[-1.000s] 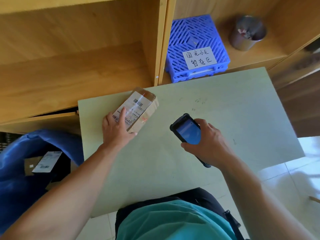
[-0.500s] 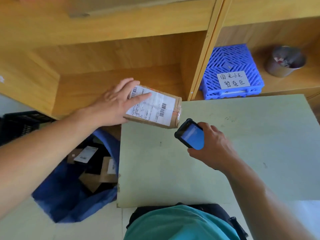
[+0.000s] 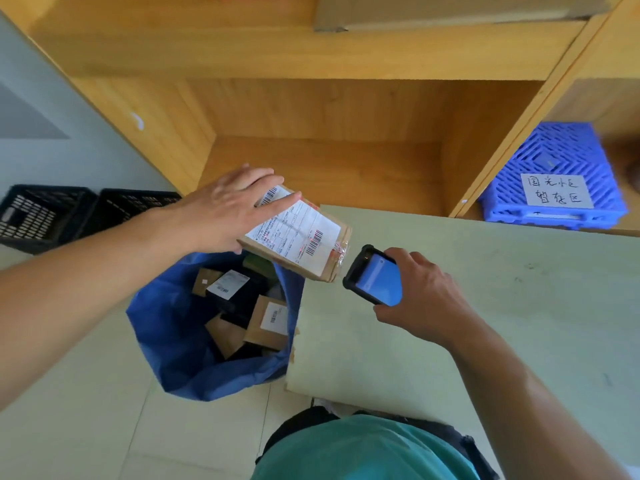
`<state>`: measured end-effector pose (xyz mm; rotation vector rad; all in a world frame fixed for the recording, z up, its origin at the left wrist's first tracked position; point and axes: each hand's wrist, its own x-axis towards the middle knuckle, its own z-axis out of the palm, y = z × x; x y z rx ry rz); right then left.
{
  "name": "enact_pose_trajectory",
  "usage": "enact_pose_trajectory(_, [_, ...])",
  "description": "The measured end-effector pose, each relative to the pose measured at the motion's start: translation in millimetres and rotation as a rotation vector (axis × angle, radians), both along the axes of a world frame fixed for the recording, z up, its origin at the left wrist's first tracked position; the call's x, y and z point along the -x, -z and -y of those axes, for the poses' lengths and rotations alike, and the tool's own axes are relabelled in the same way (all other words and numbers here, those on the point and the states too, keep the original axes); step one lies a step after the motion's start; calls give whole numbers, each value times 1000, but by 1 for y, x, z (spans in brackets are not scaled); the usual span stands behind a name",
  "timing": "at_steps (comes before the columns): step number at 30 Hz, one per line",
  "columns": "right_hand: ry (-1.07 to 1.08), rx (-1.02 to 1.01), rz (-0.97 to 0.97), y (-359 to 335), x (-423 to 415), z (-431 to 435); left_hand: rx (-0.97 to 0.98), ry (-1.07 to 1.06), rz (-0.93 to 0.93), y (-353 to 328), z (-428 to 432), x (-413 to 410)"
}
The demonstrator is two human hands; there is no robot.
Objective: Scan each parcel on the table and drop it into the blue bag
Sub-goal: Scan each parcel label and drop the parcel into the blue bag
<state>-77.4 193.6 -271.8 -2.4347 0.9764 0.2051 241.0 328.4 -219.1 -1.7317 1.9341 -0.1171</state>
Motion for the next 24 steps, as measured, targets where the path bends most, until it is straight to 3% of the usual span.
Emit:
enact_pose_trajectory(7, [-157,-1,11,5,-58,-48,-28,-80,-21,17,-80,-41])
enact_pose_trajectory(20, [-148,-124,19,22,-134,-114,48,-305,-29,66,-226,-87])
enact_pose_trajectory(24, [-158,-141,7,22,-149,-123,152,-385,2,81,-248,-97])
